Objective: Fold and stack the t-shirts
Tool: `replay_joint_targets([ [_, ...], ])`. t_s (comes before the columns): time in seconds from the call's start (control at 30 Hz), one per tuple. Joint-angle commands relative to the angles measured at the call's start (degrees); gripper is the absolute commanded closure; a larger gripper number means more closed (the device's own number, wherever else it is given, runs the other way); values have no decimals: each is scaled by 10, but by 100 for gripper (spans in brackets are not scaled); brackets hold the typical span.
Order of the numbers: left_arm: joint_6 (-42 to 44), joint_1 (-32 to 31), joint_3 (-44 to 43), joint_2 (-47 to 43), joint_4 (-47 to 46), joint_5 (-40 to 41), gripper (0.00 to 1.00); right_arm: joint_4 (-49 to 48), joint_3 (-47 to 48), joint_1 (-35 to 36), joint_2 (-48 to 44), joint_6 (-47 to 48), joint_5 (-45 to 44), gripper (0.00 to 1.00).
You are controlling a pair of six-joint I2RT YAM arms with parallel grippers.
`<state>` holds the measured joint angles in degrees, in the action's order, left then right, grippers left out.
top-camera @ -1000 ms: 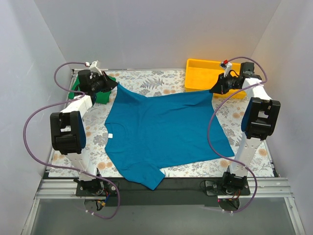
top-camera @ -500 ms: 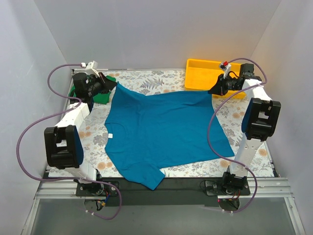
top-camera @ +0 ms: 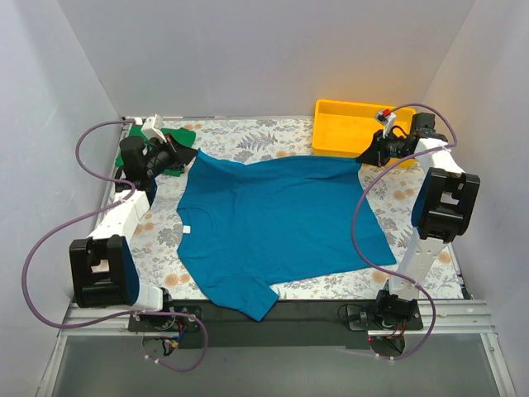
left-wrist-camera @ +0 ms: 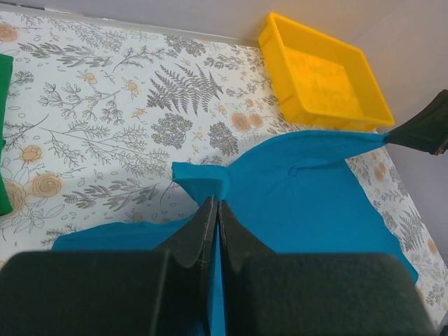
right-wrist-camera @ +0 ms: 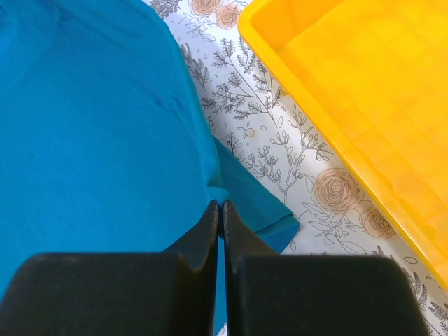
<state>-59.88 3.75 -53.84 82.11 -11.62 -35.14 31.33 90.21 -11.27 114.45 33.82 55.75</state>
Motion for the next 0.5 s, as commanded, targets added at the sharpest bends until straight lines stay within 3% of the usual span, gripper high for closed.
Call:
replay_joint_targets([
  [0.0, -5, -1, 12, -49, -5, -11, 100, -10, -7, -8, -28, 15, 13, 99],
  [0.47, -26, -1, 60, -106, 5, -27, 100, -22, -15, -17, -13, 16, -5, 99],
])
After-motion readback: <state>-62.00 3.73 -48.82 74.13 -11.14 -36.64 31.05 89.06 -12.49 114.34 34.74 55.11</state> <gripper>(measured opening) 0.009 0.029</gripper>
